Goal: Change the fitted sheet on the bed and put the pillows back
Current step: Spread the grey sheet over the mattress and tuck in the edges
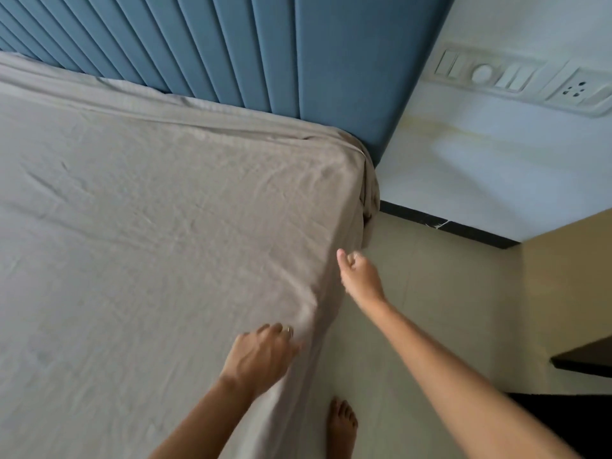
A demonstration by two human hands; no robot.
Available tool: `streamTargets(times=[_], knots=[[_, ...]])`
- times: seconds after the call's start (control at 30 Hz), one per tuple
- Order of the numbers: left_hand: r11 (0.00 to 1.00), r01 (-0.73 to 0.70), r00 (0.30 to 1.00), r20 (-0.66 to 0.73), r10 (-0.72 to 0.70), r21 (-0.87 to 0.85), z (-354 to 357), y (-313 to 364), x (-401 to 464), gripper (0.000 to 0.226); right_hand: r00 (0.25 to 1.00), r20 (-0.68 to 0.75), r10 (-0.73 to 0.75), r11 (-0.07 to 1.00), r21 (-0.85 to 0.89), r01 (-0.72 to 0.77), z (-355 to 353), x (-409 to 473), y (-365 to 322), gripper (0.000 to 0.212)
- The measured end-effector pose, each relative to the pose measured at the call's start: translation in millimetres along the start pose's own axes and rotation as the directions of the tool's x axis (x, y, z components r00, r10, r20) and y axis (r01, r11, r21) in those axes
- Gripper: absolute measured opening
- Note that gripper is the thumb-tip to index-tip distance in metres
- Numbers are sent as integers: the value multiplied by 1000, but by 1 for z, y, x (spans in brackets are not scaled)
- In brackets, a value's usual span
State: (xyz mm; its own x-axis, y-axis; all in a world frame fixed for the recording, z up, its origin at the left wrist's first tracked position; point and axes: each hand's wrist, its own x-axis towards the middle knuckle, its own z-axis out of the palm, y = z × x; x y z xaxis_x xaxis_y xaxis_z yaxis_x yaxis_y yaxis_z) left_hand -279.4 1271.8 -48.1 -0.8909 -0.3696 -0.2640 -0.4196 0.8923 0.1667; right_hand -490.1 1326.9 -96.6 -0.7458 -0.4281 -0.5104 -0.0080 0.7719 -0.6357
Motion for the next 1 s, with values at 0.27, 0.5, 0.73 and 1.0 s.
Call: streamTargets(times=[0.27,0.5,0.73,1.0], knots=[[960,264,959,132,-250,-99,-8,30,100,36,998,-21,56,997,-47,-57,-44,122,-56,64],[994,76,994,84,-69,-84,-10,21,104,7,1000,-11,-22,1000,18,22,-28,134,-58,38],[995,-41,982,-186,23,-94,-20,3,147,25,994,-97,44,992,120,-33,-53,153,-61,45],[942,282,953,164,-254,-181,-53,-22,250,74,982,-112,152,988,17,-151,-105,230,-62,30]])
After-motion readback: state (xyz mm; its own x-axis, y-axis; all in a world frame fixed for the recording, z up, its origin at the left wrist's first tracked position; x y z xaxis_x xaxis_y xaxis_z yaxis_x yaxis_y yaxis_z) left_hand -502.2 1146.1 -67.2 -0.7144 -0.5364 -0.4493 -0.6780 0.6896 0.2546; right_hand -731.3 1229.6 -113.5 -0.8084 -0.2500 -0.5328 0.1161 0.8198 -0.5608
